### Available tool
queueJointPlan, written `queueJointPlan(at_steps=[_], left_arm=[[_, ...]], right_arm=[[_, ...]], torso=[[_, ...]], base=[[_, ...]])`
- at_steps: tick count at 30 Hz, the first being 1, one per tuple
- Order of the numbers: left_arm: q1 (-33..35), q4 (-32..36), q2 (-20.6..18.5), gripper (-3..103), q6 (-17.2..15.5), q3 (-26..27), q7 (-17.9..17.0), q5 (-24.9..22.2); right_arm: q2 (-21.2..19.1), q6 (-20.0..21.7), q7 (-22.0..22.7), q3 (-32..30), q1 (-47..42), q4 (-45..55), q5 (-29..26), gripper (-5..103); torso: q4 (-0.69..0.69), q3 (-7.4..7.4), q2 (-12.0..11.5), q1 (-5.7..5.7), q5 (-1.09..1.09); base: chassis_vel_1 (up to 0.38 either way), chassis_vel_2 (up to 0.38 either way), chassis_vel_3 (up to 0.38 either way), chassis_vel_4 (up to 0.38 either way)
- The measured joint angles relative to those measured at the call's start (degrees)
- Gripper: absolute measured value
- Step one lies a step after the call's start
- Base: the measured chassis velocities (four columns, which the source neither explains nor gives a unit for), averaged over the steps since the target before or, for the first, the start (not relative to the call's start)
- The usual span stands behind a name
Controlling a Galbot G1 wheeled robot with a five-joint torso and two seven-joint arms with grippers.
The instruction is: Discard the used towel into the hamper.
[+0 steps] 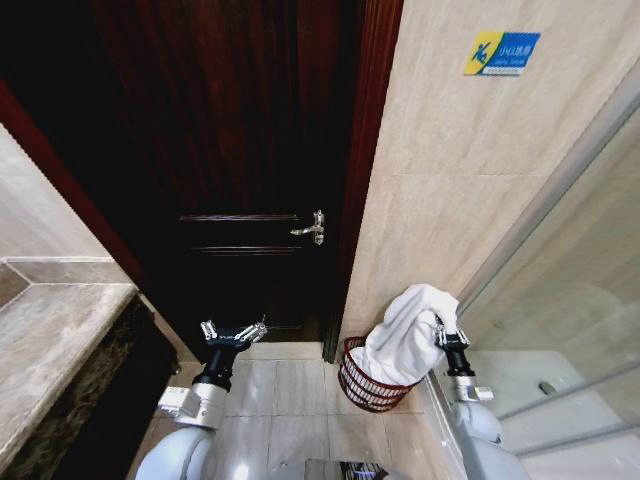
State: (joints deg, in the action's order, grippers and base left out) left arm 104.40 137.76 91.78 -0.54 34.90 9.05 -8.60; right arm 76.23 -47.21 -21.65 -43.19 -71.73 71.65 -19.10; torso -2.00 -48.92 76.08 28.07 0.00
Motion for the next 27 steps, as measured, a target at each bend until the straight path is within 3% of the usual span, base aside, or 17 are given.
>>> queueJointPlan(at_steps=[27], left_arm=[[0.00, 0.00, 0.00, 100, 0.00, 0.00, 0.00, 0.00]], right_arm=[[3.24, 0.07, -1.70, 2.88, 3.04, -13.73, 1.25, 16]], torso=[[0.00, 0.00, 0.00, 0.00, -0.01]], base=[[0.000, 0.000, 0.000, 0.000]])
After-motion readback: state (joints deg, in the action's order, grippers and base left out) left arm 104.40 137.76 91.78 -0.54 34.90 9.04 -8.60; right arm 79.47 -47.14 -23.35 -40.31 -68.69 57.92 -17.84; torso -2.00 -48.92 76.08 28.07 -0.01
